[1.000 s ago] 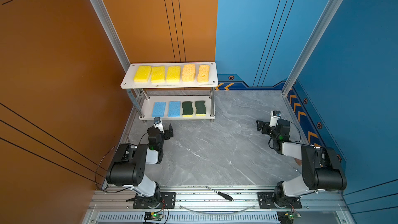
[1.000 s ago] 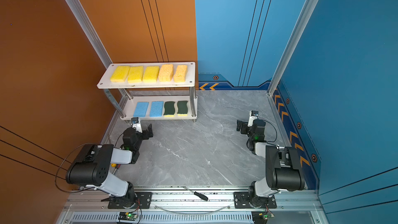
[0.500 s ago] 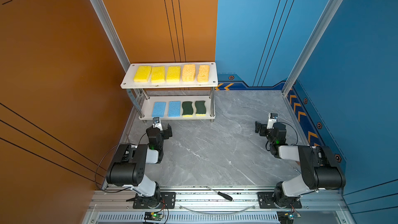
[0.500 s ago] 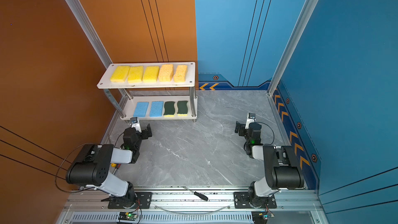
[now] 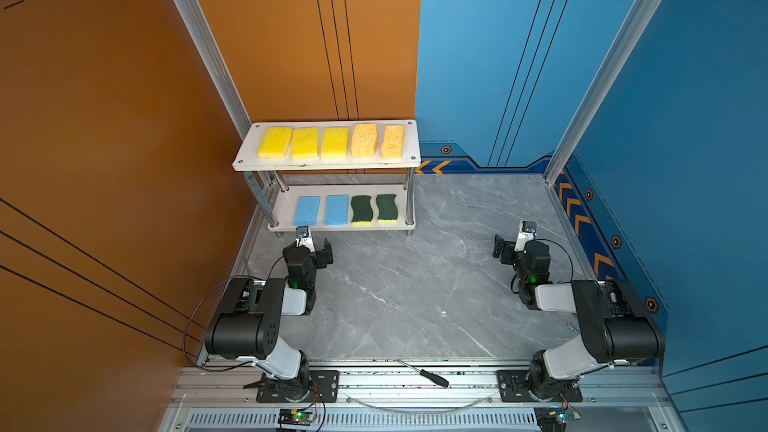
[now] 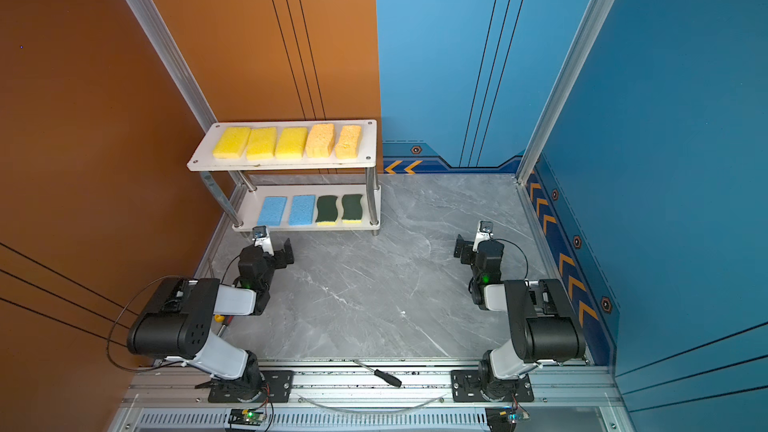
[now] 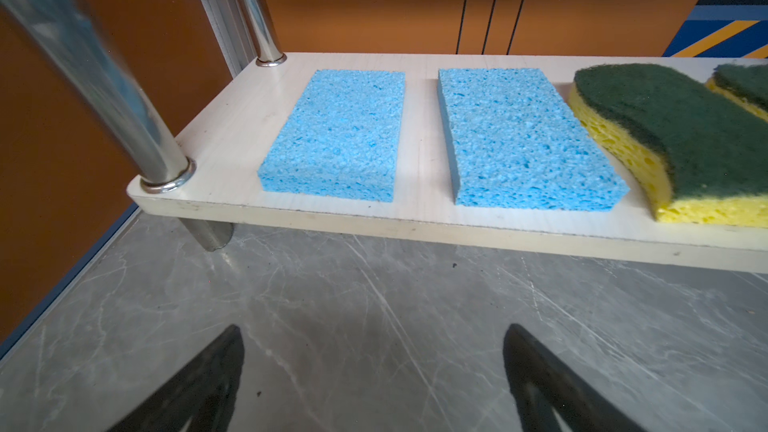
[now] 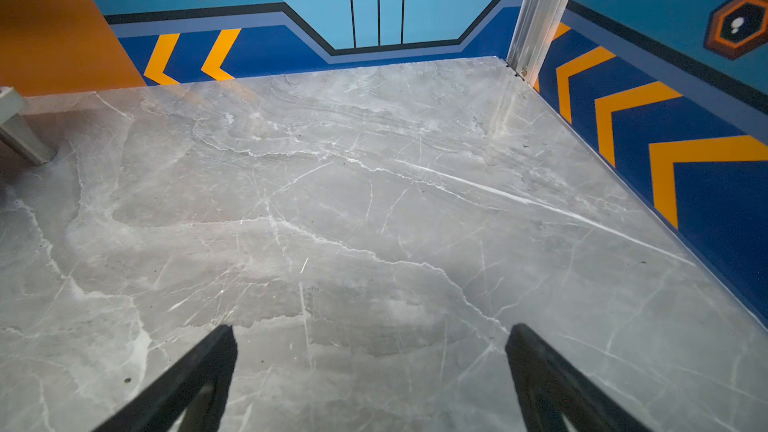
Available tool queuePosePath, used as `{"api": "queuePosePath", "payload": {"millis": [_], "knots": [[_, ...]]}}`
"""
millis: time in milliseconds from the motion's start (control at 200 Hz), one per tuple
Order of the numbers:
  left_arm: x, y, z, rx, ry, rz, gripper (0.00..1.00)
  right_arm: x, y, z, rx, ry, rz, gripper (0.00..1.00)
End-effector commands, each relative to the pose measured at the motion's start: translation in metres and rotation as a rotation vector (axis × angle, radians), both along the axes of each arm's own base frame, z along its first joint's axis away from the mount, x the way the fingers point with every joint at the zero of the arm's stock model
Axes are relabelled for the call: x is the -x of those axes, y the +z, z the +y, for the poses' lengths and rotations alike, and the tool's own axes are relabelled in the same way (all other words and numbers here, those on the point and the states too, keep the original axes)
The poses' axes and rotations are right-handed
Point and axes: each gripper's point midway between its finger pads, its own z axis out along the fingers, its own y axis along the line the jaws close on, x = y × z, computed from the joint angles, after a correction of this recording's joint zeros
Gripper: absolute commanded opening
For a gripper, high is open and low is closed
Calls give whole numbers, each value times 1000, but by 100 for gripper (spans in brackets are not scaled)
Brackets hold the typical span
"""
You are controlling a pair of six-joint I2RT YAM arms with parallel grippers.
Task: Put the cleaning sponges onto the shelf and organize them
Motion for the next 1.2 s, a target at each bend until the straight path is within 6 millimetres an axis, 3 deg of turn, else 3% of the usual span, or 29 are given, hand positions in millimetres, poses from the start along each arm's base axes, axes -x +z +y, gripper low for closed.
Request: {"api": "queuePosePath", "payload": {"millis": [0,436,716,1197], "knots": [[-7,3,-3,3,-24,2,98,-1,1,-3,20,-18,-10,100],[-7,4,-4,-1,-26,1,98,0,2,-3,20,-19,-11,100],[-10,3,-19,-50,-82,17,98,0,2,-2,44,-30,-13,100],[-10,3,-20,-57,-77,19,98,0,3,-2,45,-30,-14,100]]}}
